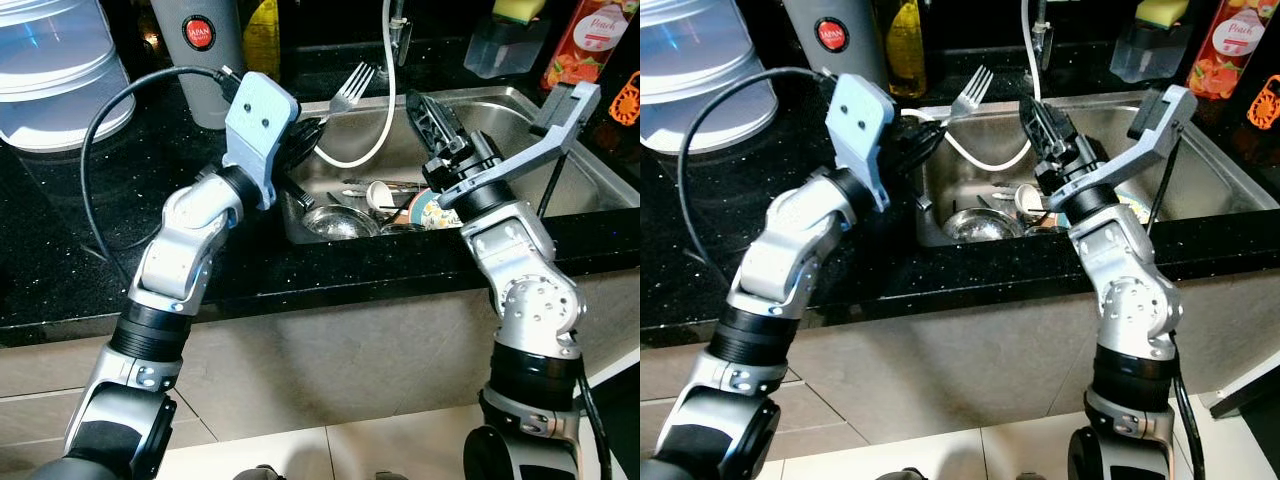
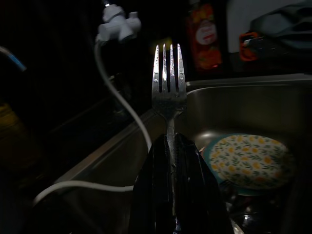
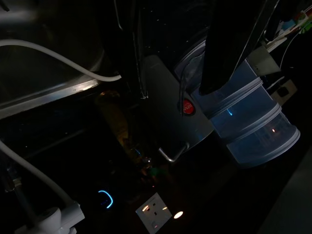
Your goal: Kitchen organization
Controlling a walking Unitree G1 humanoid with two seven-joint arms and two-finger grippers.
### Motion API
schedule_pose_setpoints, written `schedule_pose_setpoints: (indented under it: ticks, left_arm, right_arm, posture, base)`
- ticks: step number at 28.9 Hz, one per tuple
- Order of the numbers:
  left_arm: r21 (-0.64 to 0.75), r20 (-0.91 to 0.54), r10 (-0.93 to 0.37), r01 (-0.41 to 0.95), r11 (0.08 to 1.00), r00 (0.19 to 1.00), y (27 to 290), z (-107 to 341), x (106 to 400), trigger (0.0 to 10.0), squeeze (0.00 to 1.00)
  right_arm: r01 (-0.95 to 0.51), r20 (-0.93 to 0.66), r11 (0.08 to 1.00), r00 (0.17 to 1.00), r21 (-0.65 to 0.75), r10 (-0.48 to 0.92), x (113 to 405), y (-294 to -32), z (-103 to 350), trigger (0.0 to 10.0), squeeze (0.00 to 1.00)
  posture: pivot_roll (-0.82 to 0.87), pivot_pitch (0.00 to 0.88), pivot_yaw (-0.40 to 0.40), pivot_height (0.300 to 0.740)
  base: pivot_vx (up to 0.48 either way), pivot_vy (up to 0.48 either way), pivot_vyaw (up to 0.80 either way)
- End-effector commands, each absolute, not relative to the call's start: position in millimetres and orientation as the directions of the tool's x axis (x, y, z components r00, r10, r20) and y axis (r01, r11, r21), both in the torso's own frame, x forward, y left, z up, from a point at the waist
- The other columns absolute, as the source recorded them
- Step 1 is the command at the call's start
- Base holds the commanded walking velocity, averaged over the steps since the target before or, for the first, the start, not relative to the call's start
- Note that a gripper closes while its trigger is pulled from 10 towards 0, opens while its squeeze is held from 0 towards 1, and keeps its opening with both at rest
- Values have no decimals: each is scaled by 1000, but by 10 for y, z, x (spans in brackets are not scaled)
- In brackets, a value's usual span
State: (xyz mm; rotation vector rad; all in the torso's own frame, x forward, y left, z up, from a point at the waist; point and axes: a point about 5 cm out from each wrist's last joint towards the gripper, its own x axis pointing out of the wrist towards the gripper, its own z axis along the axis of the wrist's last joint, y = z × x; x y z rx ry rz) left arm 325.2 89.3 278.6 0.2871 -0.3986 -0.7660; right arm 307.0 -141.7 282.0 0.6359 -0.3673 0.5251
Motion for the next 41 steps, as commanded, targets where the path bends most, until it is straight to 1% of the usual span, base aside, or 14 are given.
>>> schedule_pose_setpoints:
  ticks: [1,9,12,21,22,23,29,32,37,38,40,41]
  left_arm:
    - [406,244,-741,628,663,625,854,2796,3206,10000,0]
    - [408,245,-776,665,626,581,762,2783,3155,10000,0]
    - [412,240,-819,710,571,520,663,2786,3063,10000,0]
    - [412,218,-848,742,529,483,550,2722,2993,10000,0]
    - [412,214,-847,742,529,486,552,2711,2994,10000,0]
    - [413,212,-845,738,533,491,560,2708,2999,10000,0]
    - [425,207,-834,721,547,511,579,2709,3012,10000,0]
    - [433,212,-806,687,584,552,599,2705,3051,10000,0]
    - [457,204,-795,663,593,571,603,2688,3062,10000,0]
    - [436,219,-781,658,614,585,615,2693,3080,10000,1000]
    - [425,241,-756,634,646,608,639,2724,3112,10000,1000]
    - [426,255,-744,619,660,618,653,2752,3121,10000,1000]
  right_arm:
    - [-571,469,673,807,469,359,3078,-1376,2793,10000,0]
    - [-607,457,639,789,474,411,3060,-1245,2768,10000,0]
    - [-605,430,644,793,468,433,3061,-1185,2714,10000,0]
    - [-602,410,658,796,453,445,3076,-1167,2672,10000,0]
    - [-605,420,656,793,451,442,3071,-1167,2687,4549,0]
    - [-607,431,653,790,452,437,3066,-1174,2702,0,0]
    - [-599,435,662,795,451,423,3070,-1196,2710,0,0]
    - [-607,442,656,788,448,428,3061,-1200,2715,0,0]
    - [-614,443,651,783,445,436,3054,-1196,2718,0,0]
    - [-617,442,650,781,443,441,3053,-1189,2714,0,0]
    - [-618,434,650,781,442,448,3060,-1178,2705,0,0]
    - [-616,427,653,784,441,451,3072,-1173,2696,2275,0]
  posture:
    - [63,0,42,740]
    - [64,0,44,740]
    - [67,0,45,740]
    - [69,0,43,740]
    - [69,0,43,740]
    - [69,0,43,740]
    - [69,0,43,740]
    - [69,0,35,740]
    - [69,0,35,740]
    - [75,0,26,740]
    - [75,0,26,740]
    - [75,0,26,740]
  base:
    - [0,0,0]
    - [0,0,0]
    - [0,0,0]
    - [0,0,0]
    - [0,0,0]
    - [0,0,0]
    - [0,0,0]
    - [0,0,0]
    - [0,0,0]
    - [0,0,0]
    - [0,0,0]
    - [0,0,0]
